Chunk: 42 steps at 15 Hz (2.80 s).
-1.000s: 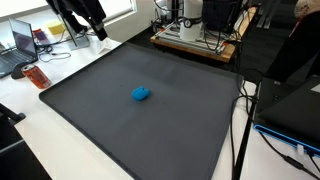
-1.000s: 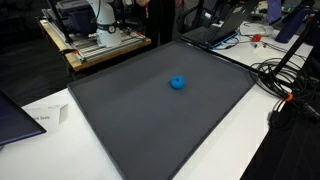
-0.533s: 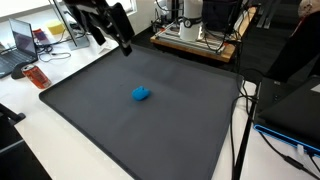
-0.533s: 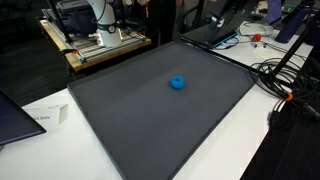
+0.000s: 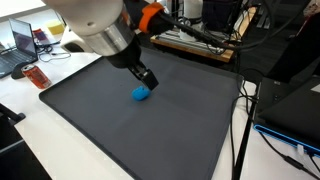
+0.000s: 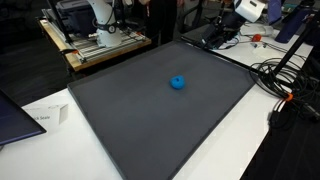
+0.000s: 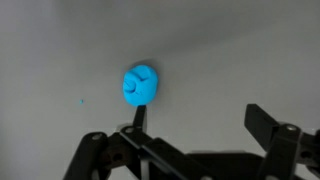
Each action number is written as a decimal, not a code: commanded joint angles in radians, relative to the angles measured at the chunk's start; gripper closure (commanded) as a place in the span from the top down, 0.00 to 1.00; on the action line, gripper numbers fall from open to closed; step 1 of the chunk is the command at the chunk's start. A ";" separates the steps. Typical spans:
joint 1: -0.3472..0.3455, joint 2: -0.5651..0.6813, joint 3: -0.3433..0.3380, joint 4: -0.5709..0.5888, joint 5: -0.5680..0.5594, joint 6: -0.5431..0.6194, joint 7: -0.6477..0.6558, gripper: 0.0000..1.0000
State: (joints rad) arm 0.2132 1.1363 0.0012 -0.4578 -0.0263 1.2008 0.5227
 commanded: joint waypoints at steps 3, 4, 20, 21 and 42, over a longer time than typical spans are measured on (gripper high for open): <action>0.042 0.054 -0.045 0.037 -0.003 -0.024 0.246 1.00; 0.049 0.059 -0.051 0.037 -0.008 -0.027 0.279 1.00; 0.087 0.144 -0.103 0.038 -0.071 -0.030 0.476 1.00; 0.090 0.154 -0.107 0.040 -0.076 -0.025 0.494 1.00; 0.165 0.193 -0.146 0.030 -0.149 -0.020 0.822 1.00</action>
State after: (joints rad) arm 0.3700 1.3094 -0.1318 -0.4548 -0.1527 1.2053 1.3040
